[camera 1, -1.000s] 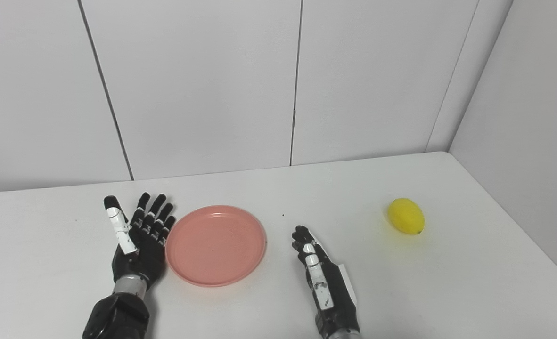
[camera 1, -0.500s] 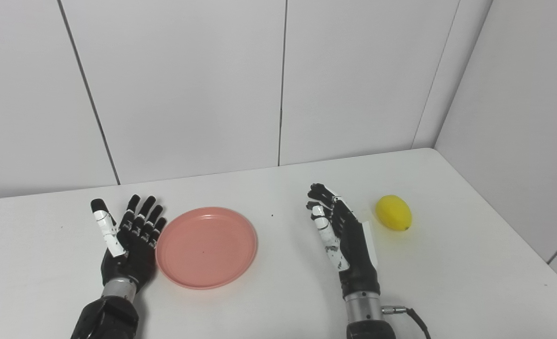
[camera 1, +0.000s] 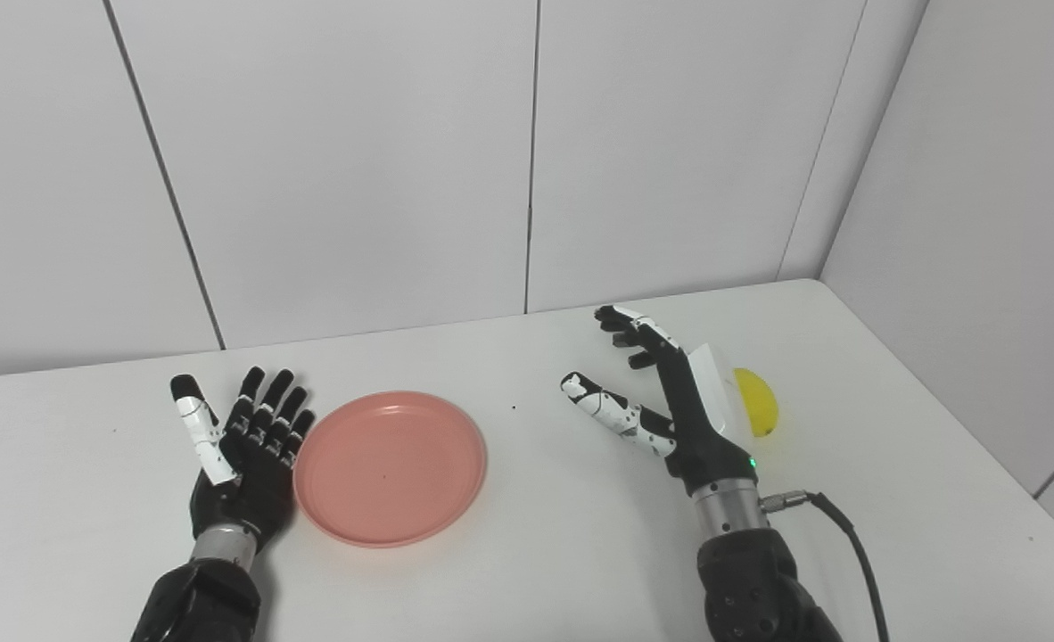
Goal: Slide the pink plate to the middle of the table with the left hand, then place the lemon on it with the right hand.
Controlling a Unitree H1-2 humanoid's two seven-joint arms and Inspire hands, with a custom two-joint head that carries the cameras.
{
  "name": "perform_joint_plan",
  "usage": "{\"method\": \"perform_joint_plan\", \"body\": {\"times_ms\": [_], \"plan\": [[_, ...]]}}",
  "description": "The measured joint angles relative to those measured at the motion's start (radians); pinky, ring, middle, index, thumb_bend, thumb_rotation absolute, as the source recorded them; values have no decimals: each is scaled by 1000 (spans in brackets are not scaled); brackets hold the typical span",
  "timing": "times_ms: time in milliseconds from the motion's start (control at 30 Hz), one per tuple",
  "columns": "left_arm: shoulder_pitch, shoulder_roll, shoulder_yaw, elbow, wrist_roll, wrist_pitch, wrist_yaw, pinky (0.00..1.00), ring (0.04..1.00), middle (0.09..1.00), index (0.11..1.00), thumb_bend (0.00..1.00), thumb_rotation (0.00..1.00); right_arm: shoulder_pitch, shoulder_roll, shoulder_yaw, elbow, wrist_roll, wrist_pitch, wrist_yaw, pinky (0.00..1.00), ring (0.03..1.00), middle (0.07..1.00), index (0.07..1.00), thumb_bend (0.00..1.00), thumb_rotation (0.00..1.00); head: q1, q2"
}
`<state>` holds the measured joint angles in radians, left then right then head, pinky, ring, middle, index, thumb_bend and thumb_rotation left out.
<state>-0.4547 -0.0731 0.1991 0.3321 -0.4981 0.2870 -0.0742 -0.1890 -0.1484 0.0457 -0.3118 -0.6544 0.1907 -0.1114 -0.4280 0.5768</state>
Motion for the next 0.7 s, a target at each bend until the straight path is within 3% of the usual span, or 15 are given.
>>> {"method": "perform_joint_plan", "body": {"times_ms": [367, 700], "plan": [[1, 0, -1, -3, -7, 0, 0, 1000, 956, 942, 996, 883, 1000, -59, -185, -28, 129, -145, -1, -2, 668, 712, 748, 750, 802, 841, 14, 2], [2, 0, -4, -4, -7, 0, 0, 1000, 957, 940, 1000, 894, 1000, -63, -262, -27, 234, -240, -1, -25, 661, 701, 728, 716, 814, 806, 14, 2]]}}
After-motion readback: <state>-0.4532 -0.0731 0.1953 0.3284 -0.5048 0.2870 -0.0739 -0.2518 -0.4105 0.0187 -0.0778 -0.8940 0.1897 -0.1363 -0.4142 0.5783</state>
